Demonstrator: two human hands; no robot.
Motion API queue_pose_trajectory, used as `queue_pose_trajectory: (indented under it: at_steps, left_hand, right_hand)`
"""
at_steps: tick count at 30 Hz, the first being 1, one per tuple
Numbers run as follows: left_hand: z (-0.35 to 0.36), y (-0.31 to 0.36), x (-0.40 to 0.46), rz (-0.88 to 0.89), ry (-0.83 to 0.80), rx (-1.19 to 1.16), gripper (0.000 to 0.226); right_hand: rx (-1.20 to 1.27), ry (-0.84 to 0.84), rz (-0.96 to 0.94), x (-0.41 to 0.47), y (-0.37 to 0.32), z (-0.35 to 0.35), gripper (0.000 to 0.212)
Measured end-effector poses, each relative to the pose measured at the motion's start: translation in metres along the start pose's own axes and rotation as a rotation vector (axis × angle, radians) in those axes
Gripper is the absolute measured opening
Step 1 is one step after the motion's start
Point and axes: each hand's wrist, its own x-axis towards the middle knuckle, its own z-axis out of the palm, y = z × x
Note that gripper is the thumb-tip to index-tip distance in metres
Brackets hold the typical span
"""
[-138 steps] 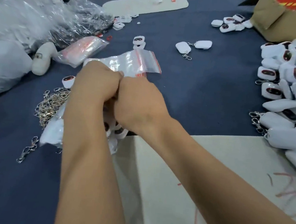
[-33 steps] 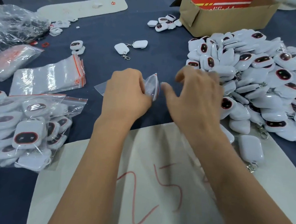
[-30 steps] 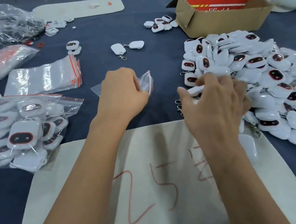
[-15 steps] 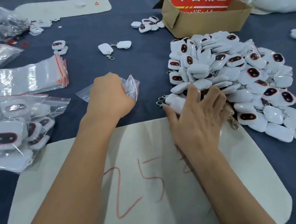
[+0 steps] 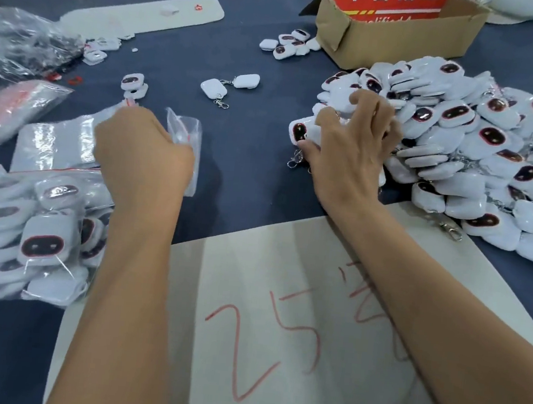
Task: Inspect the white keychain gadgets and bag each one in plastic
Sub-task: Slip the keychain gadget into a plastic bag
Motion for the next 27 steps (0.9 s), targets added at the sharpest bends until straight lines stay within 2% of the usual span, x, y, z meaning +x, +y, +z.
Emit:
queue_pose_trajectory:
  at_steps: [3, 5, 8, 10, 11, 13, 15, 19, 23, 27]
  left_hand:
    - [-0.015, -0.003, 0.009, 0.051, 0.107, -0.019, 0.016]
    - [-0.015, -0.002, 0.01, 0.097, 0.079, -0.067, 0.025]
    - [0.004, 0.002, -0.003, 0.104, -0.175, -0.168, 0.028]
    - [0.019, 0.003, -0.012, 0.066, -0.368, -0.223, 0.027]
    - [0.024, 0.003, -0.014, 0.038, -0.425, -0.274, 0.026]
    - [0.027, 0.003, -0.012, -0.035, -0.464, -0.429, 0.023]
    - [0.022, 0.003, -0.008, -0.132, -0.476, -0.662, 0.025]
    - [0.009, 0.004, -0.005, -0.277, -0.461, -1.002, 0.013]
    - [0.008, 0.005, -0.008, -0.251, -0.567, -0.942, 0.01]
    - [0.008, 0.007, -0.015, -0.218, -0.63, -0.931, 0.004]
  right_hand:
    - [0.153, 0.256, -0.105, -0.008, -0.004, -0.011, 0.021]
    - [0.44, 0.308, -0.17, -0.011, -0.015, -0.016, 0.021]
    - [0.865, 0.118, -0.075, -0.015, -0.038, -0.016, 0.02]
    - [1.089, -0.075, 0.016, -0.02, -0.048, -0.008, 0.009]
    - [1.167, -0.172, 0.056, -0.022, -0.049, -0.003, 0.01]
    - [1.274, -0.34, 0.115, -0.023, -0.046, 0.006, 0.018]
    - [1.355, -0.435, 0.144, -0.022, -0.041, 0.011, 0.022]
    - [1.461, -0.473, 0.232, -0.023, -0.036, 0.012, 0.038]
    - [1.433, -0.439, 0.158, -0.024, -0.039, 0.011, 0.024]
    - [1.453, -0.505, 0.158, -0.025, -0.043, 0.011, 0.031]
